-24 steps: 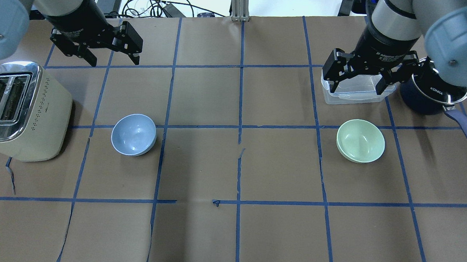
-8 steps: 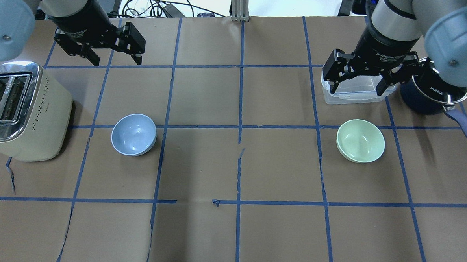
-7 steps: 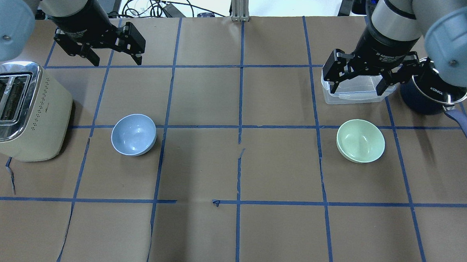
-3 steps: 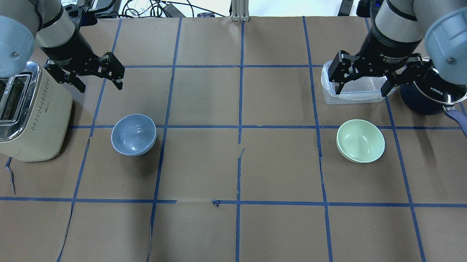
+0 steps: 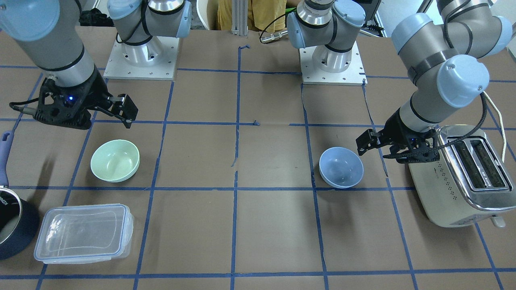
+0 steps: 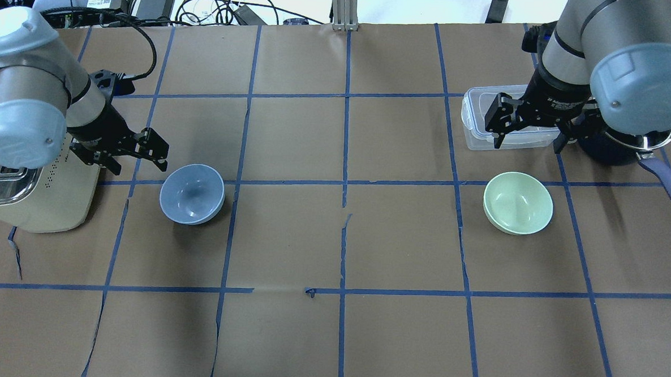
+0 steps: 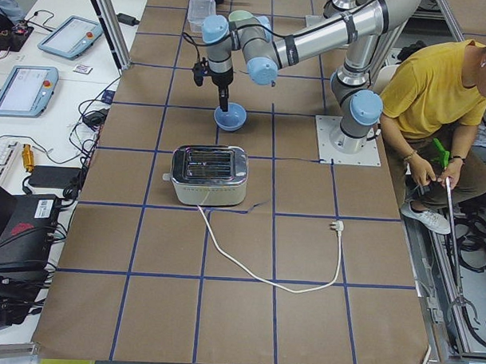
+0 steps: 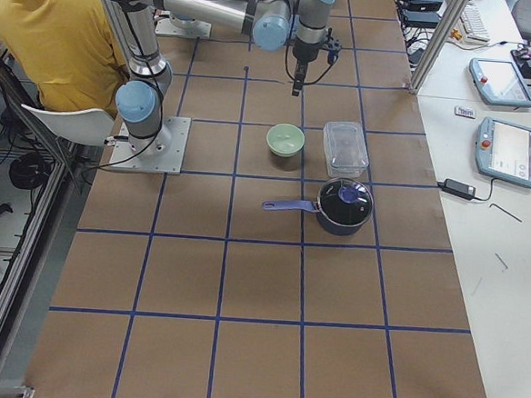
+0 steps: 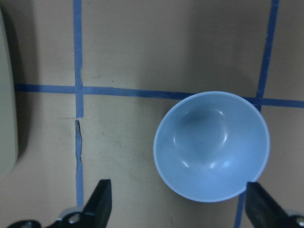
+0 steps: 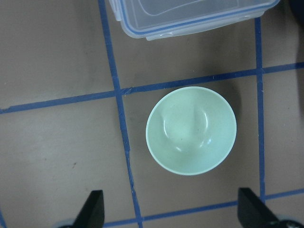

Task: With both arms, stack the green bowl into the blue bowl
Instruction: 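Lower left gripper to light blue bowl while right lowers to green bowl, then lift the light blue bowl with left gripper while right lifts green bowl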

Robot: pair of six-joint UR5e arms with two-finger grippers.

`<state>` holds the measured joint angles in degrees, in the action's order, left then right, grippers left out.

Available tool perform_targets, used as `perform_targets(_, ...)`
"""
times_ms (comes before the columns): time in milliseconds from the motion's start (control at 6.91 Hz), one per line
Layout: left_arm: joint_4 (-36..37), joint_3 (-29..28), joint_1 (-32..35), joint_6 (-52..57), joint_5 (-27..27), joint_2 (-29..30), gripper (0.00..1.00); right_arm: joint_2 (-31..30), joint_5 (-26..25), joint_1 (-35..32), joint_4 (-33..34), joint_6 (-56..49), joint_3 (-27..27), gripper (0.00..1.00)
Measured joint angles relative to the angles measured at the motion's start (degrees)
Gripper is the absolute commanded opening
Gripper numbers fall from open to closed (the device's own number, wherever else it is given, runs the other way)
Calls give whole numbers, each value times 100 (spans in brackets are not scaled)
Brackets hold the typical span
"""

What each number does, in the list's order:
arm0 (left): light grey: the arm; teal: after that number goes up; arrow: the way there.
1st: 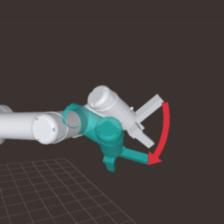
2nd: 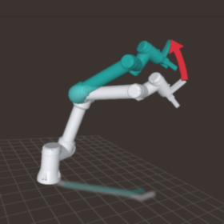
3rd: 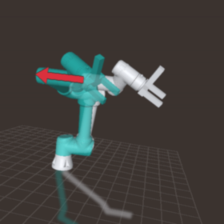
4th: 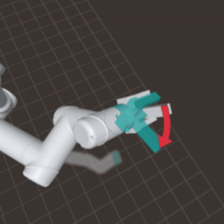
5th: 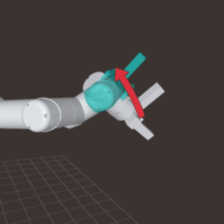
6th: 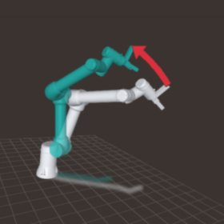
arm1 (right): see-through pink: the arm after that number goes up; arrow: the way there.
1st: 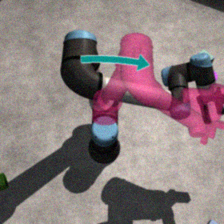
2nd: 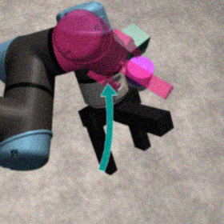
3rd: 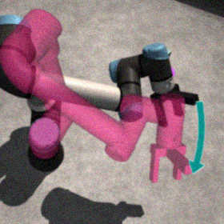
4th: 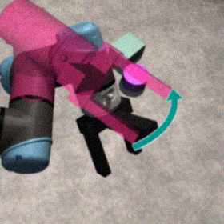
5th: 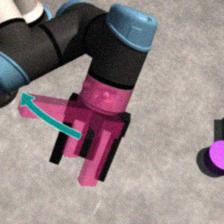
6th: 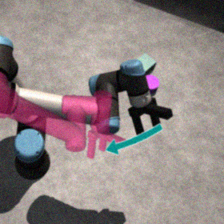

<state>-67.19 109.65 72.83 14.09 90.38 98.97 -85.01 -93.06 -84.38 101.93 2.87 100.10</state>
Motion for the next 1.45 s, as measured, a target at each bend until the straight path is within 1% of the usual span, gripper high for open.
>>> perform_targets(145,498,351,-80,195,-13,132,64,176,-4,62,692,-39,375,100)
perform_targets(289,741,555,-108,282,-25,260,43,386,0,79,1225,-159,619,100)
perform_targets(434,824,641,-116,330,-60,382,19,573,9,73,1491,-338,755,100)
perform_targets(579,841,665,-118,382,-139,477,0,714,4,67,1601,-450,867,100)
perform_targets(724,825,653,-115,414,-228,508,0,788,12,65,1658,-490,997,100)
perform_targets(1013,777,600,-85,424,-446,393,0,974,52,63,1989,-503,1254,100)
perform_targets(1158,720,557,-31,400,-591,301,0,1065,59,63,2165,-500,1335,78)
perform_targets(1303,663,482,103,342,-685,224,0,1110,67,63,2282,-475,1416,31)
perform_targets(1447,653,381,440,106,-708,200,0,1127,71,62,2350,-444,1499,18)
